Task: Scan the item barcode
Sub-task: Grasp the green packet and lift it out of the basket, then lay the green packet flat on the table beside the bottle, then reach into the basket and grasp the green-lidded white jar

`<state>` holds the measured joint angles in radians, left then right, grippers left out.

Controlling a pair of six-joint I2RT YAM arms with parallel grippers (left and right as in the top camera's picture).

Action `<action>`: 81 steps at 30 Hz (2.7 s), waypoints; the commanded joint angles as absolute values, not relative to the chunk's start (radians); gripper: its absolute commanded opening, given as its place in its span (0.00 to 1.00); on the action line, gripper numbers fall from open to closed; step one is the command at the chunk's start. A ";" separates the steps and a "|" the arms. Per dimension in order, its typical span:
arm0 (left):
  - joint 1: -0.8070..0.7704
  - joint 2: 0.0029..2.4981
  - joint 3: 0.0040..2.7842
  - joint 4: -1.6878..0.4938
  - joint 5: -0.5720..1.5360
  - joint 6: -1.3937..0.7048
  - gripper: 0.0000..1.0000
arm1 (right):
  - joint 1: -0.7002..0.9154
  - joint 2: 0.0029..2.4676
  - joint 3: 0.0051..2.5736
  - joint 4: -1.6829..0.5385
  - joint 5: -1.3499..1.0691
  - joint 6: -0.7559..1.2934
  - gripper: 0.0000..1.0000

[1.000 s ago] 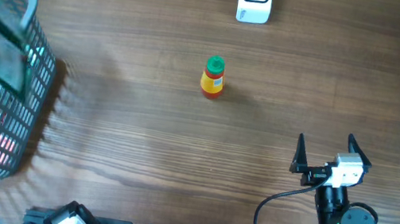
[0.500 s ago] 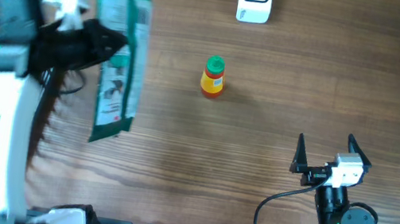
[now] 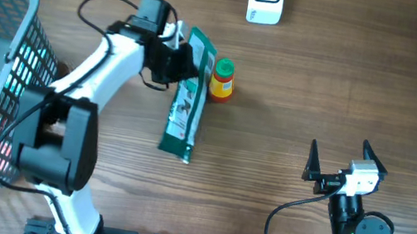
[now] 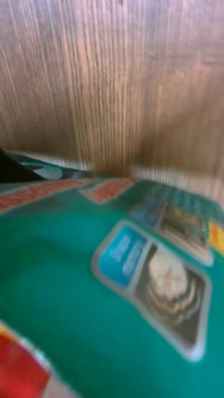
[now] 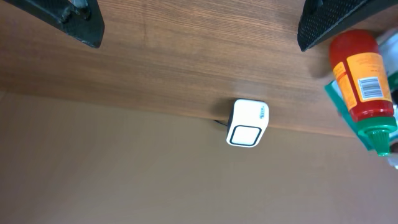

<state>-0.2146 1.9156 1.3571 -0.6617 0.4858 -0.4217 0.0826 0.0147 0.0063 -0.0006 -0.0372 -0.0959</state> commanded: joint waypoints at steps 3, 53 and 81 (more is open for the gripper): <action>-0.263 1.919 1.352 -0.682 0.221 -0.544 0.04 | 0.086 0.007 0.005 0.001 -0.050 -0.105 1.00; -0.458 1.791 1.630 -0.828 -0.088 -0.602 1.00 | 0.086 0.007 0.005 0.001 -0.050 -0.104 1.00; 0.626 1.414 1.629 -1.051 -0.232 -0.532 1.00 | 0.086 0.007 0.005 0.001 -0.050 -0.105 1.00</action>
